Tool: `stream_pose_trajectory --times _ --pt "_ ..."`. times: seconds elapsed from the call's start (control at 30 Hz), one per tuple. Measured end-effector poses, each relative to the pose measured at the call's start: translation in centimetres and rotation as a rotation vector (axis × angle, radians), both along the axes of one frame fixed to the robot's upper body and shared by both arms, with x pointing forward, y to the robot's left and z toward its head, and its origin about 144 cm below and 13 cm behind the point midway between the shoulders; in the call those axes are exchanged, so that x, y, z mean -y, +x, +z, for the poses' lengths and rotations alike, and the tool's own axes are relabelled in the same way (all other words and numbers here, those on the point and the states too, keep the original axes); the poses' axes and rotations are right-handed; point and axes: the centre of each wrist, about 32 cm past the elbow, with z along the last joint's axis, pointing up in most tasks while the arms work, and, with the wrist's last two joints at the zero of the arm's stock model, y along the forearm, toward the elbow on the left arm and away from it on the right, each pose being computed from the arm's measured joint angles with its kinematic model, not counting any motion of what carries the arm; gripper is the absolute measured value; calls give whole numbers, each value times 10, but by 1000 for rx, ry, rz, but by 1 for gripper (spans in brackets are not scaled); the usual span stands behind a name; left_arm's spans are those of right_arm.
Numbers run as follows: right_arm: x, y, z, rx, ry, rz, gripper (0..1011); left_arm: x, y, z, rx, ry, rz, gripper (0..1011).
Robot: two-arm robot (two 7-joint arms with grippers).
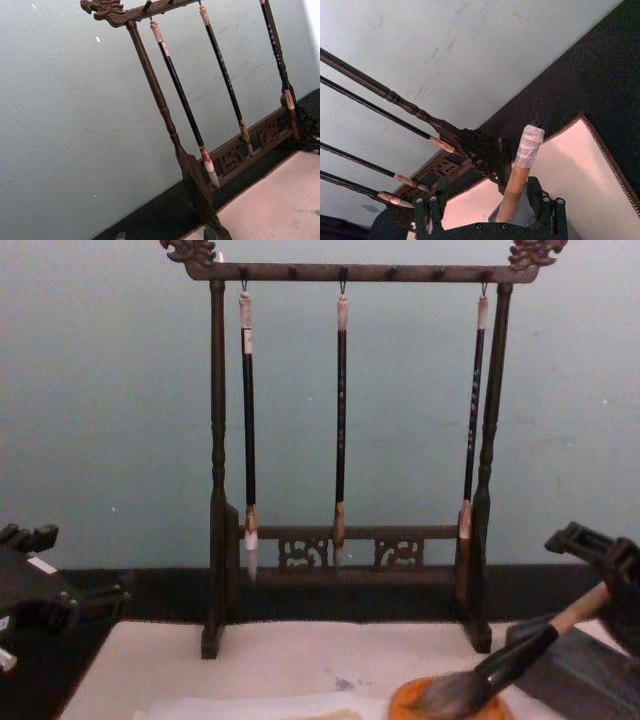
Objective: Pick up the brush from the inkstone, write on the paper, then place the brush back to its original position.
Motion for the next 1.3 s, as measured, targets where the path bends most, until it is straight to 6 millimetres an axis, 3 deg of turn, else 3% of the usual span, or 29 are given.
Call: stream_pose_trajectory --times 0.73,1.13,1.3 --pt "9 -12 0 -18 1 -29 1000 0 0 0 0 0 0 1010" --pt "14 -38 7 -22 -11 -51 1000 0 0 0 0 0 0 1010" --pt "10 -55 13 25 -92 -60 1000 0 0 0 0 0 0 1010"
